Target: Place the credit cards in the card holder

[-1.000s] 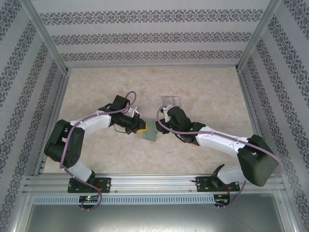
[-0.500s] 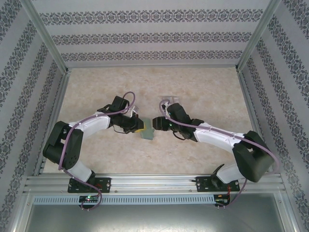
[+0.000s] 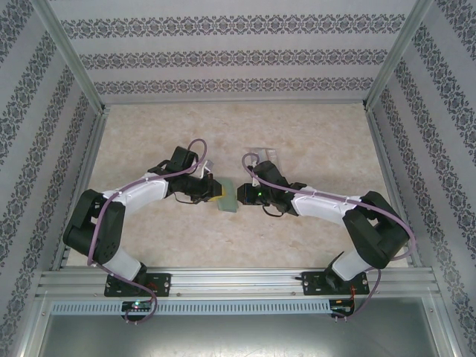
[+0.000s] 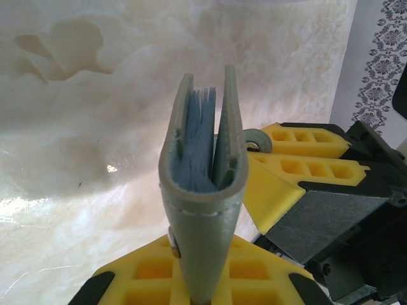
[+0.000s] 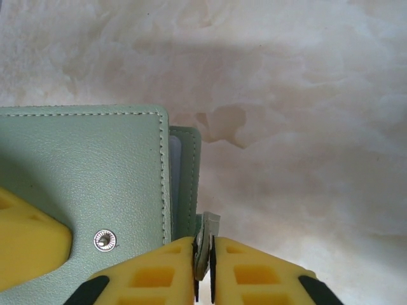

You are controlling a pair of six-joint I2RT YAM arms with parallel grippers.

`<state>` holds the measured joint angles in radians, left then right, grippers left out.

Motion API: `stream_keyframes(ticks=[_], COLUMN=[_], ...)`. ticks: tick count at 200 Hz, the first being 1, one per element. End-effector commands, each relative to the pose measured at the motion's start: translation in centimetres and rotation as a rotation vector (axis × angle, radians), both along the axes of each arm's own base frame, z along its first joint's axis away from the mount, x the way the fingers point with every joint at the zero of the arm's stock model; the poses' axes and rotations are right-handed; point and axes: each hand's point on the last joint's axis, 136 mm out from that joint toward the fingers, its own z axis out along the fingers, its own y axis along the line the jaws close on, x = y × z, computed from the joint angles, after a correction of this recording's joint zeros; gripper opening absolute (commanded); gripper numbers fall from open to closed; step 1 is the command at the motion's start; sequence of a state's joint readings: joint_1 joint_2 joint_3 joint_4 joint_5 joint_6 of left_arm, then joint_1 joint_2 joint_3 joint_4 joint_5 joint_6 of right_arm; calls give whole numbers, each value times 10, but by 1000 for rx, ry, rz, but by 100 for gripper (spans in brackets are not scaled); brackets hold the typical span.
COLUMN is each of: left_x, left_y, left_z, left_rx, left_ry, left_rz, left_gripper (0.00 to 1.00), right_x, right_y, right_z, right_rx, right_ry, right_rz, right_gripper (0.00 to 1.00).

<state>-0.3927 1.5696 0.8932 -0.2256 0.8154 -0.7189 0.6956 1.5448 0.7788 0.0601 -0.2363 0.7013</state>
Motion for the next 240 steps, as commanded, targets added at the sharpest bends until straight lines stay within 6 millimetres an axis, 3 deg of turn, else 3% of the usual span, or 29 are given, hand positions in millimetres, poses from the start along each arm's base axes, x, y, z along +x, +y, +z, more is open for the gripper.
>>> stream_keyframes(ticks=[1, 27, 71, 88, 95, 105, 121, 144, 188, 240], left_x=[4, 7, 14, 18, 20, 24, 30, 34, 31, 37], left_y=[-5, -7, -6, -5, -4, -1, 4, 15, 22, 49], left_z=[8, 0, -32, -42, -46, -52, -56, -63, -57, -60], left_rx=[-39, -30, 18, 25, 26, 16, -18, -34, -50, -69], left_ry=[-32, -31, -22, -22, -17, -2, 11, 29, 17, 54], left_rz=[-17, -28, -36, -26, -19, 0, 47, 91, 87, 180], left_gripper=[0, 0, 2, 14, 27, 53, 70, 72, 72, 72], right_x=[7, 8, 2, -4, -5, -6, -9, -9, -11, -9], right_y=[-6, -8, -5, 3, 6, 10, 18, 27, 35, 49], right_z=[13, 26, 57, 68, 70, 69, 66, 57, 46, 77], right_rx=[-7, 0, 32, 47, 47, 41, 74, 109, 91, 164], right_ry=[-60, -99, -203, -243, -253, -257, -234, -192, -167, -196], right_rz=[-6, 13, 88, 144, 161, 175, 191, 199, 241, 270], right_gripper=[10, 7, 5, 4, 4, 4, 4, 3, 2, 2])
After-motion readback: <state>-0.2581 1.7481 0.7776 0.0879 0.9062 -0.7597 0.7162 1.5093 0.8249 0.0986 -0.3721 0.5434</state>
